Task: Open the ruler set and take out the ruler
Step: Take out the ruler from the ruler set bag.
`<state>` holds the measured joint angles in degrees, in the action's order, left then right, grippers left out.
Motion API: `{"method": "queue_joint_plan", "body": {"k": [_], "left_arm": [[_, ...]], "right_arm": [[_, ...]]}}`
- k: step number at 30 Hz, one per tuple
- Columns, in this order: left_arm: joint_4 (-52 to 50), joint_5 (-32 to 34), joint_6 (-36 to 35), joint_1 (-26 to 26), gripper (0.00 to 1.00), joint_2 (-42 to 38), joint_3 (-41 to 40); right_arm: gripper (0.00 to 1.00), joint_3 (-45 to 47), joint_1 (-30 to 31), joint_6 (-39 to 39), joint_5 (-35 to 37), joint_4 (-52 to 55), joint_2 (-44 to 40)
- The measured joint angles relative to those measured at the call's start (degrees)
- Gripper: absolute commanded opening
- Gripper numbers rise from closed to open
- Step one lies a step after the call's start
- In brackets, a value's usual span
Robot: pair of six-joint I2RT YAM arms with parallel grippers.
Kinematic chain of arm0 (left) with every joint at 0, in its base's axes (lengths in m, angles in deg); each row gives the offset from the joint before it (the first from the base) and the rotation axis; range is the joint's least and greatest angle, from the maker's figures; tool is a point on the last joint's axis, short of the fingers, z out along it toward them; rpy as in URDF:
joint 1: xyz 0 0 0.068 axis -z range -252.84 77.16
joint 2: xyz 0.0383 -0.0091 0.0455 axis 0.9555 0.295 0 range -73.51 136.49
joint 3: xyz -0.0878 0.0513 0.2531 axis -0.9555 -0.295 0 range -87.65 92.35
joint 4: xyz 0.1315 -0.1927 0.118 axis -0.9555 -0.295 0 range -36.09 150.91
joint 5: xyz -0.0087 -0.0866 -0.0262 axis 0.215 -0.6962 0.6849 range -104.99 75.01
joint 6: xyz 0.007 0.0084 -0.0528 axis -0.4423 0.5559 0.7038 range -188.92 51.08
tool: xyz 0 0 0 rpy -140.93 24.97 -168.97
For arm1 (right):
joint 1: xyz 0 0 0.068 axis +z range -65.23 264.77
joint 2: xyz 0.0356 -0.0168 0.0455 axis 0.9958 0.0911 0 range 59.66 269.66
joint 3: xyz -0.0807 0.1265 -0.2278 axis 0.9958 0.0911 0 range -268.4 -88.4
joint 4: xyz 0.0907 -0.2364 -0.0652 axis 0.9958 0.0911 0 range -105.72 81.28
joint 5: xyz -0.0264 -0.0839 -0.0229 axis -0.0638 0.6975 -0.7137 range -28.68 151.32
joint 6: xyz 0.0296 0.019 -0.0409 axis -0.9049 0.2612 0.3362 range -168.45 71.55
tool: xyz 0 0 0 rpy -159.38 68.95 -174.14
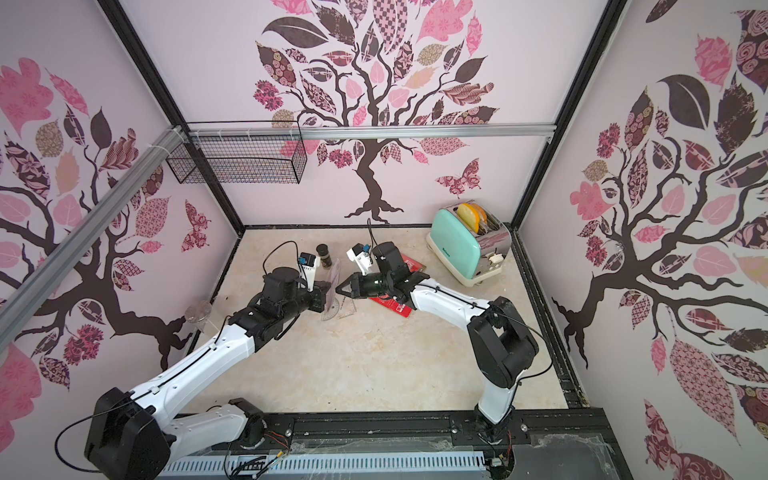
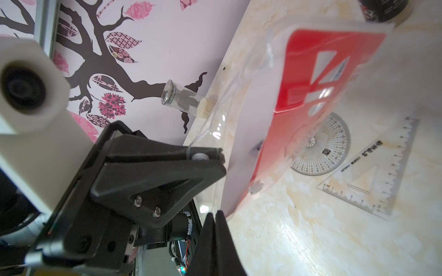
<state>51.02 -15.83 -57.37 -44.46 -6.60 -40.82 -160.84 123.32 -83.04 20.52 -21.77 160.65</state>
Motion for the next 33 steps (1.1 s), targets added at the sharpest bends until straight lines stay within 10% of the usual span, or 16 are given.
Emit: {"method": "queue_joint_plan", "body": {"k": [14,33], "left_arm": [[0.6,-2.1,0.5,0.0,0.00,0.9,0.0],[2.2,-6.4,0.8,0.0,0.00,-2.3,0.0]], "right_arm": [[0.07,-2.0,-0.1,0.0,2.2,-0.6,4.8],[0.35,-0.9,-1.6,-4.6,-1.5,-10.3,4.8]]}}
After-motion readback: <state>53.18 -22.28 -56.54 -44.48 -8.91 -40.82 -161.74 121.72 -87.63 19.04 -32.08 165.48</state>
